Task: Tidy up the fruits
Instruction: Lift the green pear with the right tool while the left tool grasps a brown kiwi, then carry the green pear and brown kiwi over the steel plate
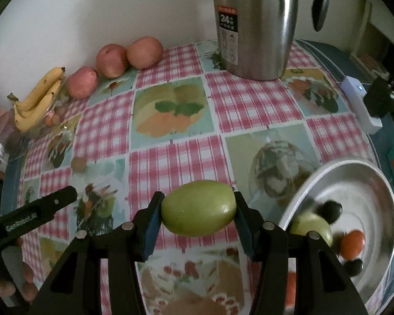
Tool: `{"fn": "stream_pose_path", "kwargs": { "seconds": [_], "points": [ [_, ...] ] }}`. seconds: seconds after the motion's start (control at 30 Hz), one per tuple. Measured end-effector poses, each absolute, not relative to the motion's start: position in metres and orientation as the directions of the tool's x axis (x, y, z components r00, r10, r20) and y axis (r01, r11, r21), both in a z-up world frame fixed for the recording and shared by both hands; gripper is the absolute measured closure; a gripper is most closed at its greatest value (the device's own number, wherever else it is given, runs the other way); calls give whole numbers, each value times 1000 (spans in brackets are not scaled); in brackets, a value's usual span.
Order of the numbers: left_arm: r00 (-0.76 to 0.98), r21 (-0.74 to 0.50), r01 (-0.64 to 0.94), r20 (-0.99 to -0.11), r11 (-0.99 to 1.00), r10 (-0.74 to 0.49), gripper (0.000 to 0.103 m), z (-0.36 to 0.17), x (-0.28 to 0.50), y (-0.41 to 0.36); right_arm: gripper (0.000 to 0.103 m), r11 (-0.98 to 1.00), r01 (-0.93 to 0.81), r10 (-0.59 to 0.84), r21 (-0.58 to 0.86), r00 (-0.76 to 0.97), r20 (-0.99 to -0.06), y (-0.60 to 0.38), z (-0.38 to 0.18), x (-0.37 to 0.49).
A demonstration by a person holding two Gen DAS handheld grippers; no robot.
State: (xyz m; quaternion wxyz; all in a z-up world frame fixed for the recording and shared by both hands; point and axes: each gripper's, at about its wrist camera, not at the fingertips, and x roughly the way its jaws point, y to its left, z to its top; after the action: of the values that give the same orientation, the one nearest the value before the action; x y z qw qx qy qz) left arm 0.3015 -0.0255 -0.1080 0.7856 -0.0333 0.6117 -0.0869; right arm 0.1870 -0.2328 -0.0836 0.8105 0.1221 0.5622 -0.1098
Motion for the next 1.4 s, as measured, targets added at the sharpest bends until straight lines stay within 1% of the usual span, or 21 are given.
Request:
{"fn": "stream_pose_path", "kwargs": {
  "seconds": [0.03, 0.23, 0.37, 0.53, 0.6, 0.8, 0.97, 1.07, 1.13, 1.4],
  "points": [
    [237, -161, 94, -955, 983, -179, 24, -109, 304, -25, 50, 944, 320, -41, 75, 342, -939, -234, -85, 190],
    [227, -164, 91, -957, 982, -181, 40, -127, 332, -39, 50, 942, 326, -38, 83, 349, -936, -239, -94, 207],
    [241, -162, 86, -954, 983, -178, 47, -131, 342, -42, 50, 942, 324, -34, 87, 349, -937, -238, -98, 214],
    [253, -103, 93, -960, 990, -124, 70, -127, 339, -42, 50, 939, 329, -27, 99, 358, -933, -239, -101, 218],
    [256, -96, 87, -960, 992, -115, 75, -128, 341, -43, 50, 937, 333, -25, 102, 357, -934, -239, -101, 219],
    [239, -97, 81, -964, 992, -114, 75, -124, 328, -34, 50, 929, 349, -10, 119, 347, -938, -244, -100, 216],
    [199, -123, 21, -972, 992, -124, 75, -120, 298, -24, 50, 929, 350, -6, 122, 343, -939, -243, -91, 205],
    [185, -123, -14, -975, 992, -118, 75, -116, 275, -18, 50, 928, 352, -6, 124, 345, -939, -243, -81, 193],
    [170, -150, -39, -975, 988, -142, 75, -114, 256, -14, 50, 927, 350, 0, 133, 355, -935, -242, -73, 183],
    [172, -204, -54, -966, 977, -192, 75, -102, 183, -17, 50, 935, 336, -17, 116, 368, -930, -234, -51, 134]
  ]
}}
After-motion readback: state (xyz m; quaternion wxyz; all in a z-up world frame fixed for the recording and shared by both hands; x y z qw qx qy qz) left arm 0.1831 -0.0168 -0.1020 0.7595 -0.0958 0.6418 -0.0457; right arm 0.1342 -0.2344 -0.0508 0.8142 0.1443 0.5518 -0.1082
